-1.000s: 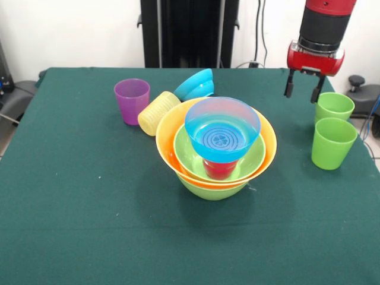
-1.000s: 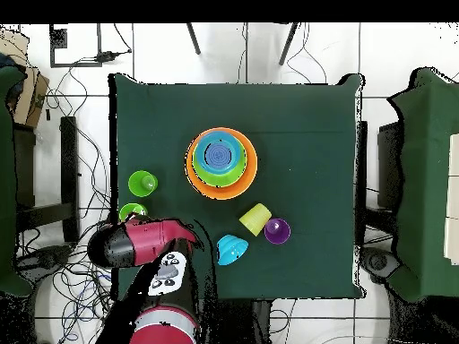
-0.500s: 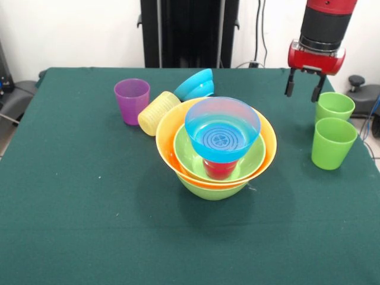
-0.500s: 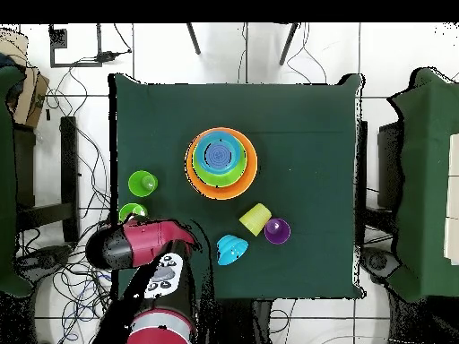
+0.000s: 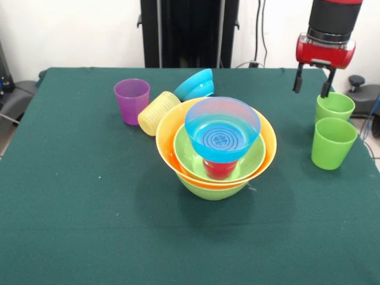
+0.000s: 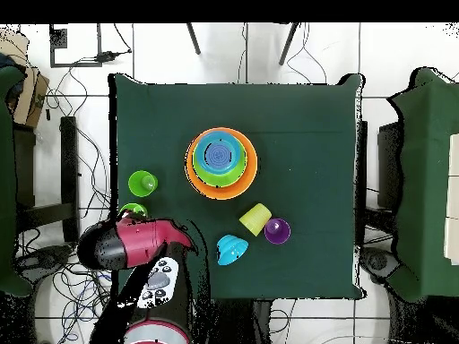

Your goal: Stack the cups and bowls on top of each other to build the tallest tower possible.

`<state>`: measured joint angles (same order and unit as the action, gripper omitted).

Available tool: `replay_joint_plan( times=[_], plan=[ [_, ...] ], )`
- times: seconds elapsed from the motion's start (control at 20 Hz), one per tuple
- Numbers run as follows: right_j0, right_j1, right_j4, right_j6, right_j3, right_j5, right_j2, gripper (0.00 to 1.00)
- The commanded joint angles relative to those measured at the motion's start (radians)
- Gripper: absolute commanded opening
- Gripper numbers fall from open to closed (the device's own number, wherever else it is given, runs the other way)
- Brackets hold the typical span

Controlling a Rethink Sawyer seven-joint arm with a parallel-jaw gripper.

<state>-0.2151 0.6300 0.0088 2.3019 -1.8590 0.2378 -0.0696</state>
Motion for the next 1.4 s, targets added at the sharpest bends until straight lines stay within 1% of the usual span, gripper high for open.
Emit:
replay_joint_plan(
  times=[0.05,0.2,0.4,0.6,1.1,1.25,1.3,1.4],
  plan=[
    [-0.020,0.009,0.055,0.146,0.018,0.032,0.047,1.00],
    [-0.023,0.005,0.060,0.144,0.010,0.017,0.049,1.00],
    [-0.014,-0.050,0.059,0.139,0.025,-0.039,0.057,1.00],
    [-0.013,-0.076,0.056,0.135,0.027,-0.067,0.060,1.00],
    [-0.028,-0.084,0.078,0.136,0.043,-0.058,0.053,1.00],
    [-0.038,-0.102,0.086,0.140,0.055,-0.066,0.052,1.00],
    [-0.028,-0.096,0.086,0.132,0.063,-0.053,0.050,1.00],
    [-0.029,-0.093,0.088,0.133,0.062,-0.054,0.049,1.00]
  ],
)
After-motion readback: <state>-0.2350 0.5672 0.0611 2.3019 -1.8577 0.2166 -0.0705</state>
